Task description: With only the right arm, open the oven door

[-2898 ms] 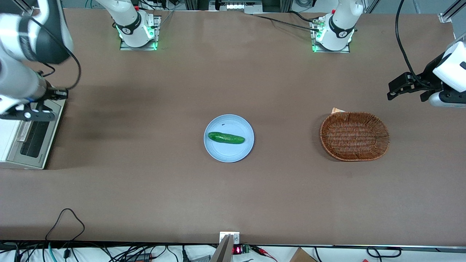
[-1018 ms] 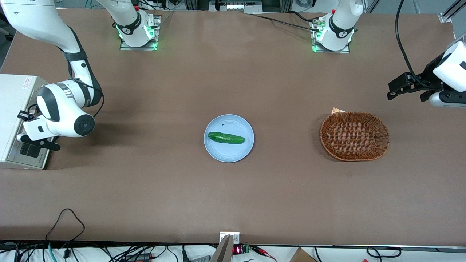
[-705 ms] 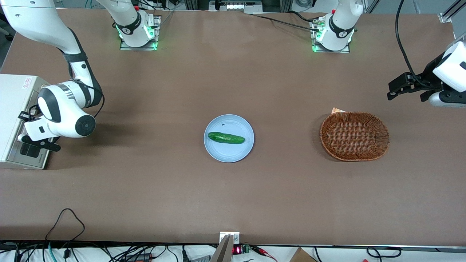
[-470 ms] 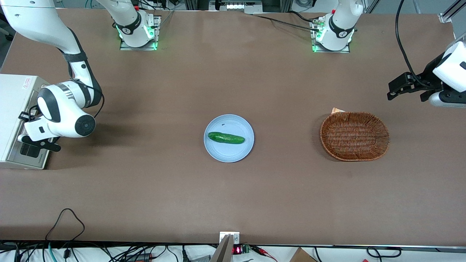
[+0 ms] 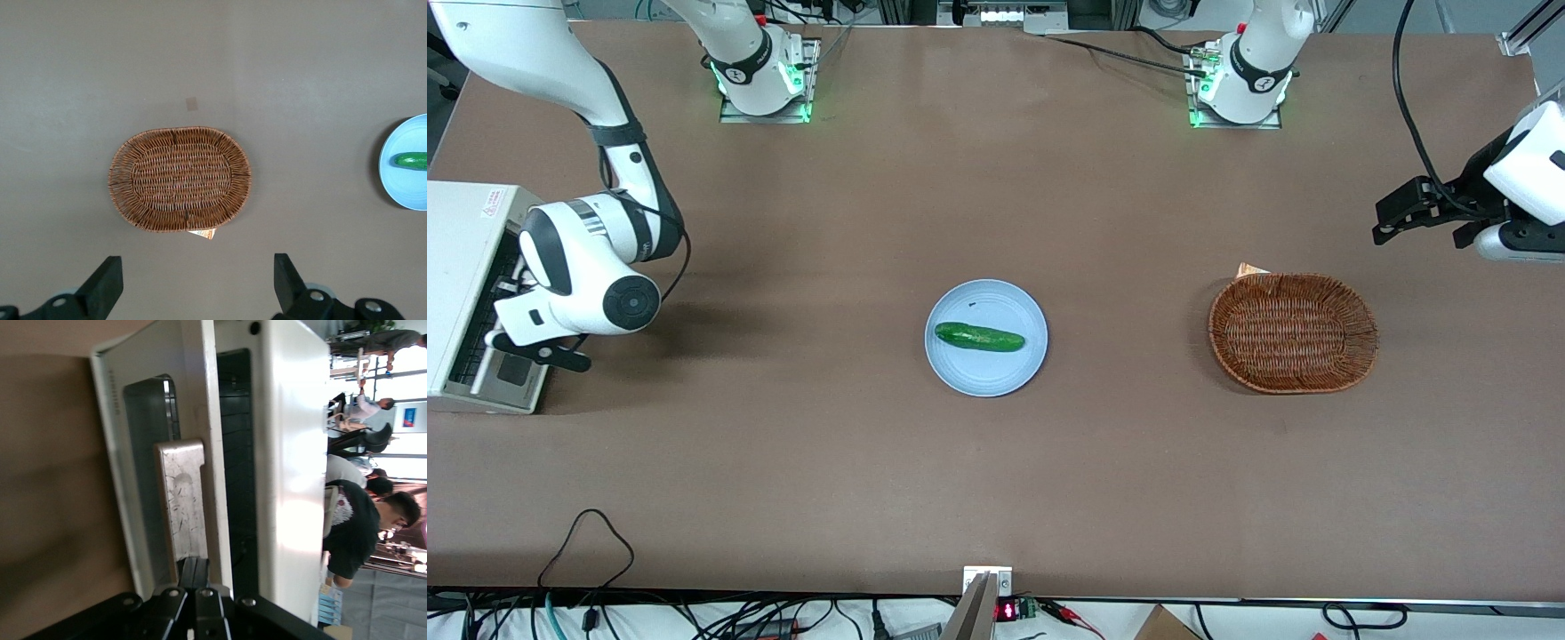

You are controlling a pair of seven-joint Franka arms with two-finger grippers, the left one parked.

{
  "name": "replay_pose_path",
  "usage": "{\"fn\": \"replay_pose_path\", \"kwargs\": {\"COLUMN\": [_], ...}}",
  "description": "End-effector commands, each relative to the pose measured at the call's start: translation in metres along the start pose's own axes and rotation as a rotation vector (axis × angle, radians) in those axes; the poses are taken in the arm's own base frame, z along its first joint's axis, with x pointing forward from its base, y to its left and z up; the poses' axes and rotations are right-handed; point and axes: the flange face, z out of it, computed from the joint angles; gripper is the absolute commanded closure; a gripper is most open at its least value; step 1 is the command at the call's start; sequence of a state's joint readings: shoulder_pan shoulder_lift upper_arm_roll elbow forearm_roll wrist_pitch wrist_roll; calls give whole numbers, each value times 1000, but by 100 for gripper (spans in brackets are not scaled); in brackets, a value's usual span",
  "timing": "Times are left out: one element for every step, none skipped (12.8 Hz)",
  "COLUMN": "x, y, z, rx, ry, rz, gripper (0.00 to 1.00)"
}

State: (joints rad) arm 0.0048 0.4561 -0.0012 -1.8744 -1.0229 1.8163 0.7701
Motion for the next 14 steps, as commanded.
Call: {"fn": "replay_pose_path", "kwargs": {"x": [-1, -3, -2, -4, -3, -2, -3, -4, -5, -6, -6, -6, -8, -8], "y": [-19, -28, -38, -48, -54, -57, -64, -70, -73, -76, -77, -79, -85, -87], "z": [4, 0, -3, -4, -4, -5, -5, -5, -3, -1, 0, 1, 3, 4], "rx": [83, 112, 123, 132, 142, 148, 154, 156, 155, 155, 155, 155, 155, 157], "ry": [-14, -20, -24, -31, -29, -23, -20, -20, -25, -26, -27, -29, -32, -31], "rz": [-31, -39, -43, -51, -55, -57, -67, -76, -77, -81, -83, -85, -91, -94], "gripper": [98, 98, 98, 98, 98, 98, 98, 98, 98, 98, 99, 99, 99, 99]}}
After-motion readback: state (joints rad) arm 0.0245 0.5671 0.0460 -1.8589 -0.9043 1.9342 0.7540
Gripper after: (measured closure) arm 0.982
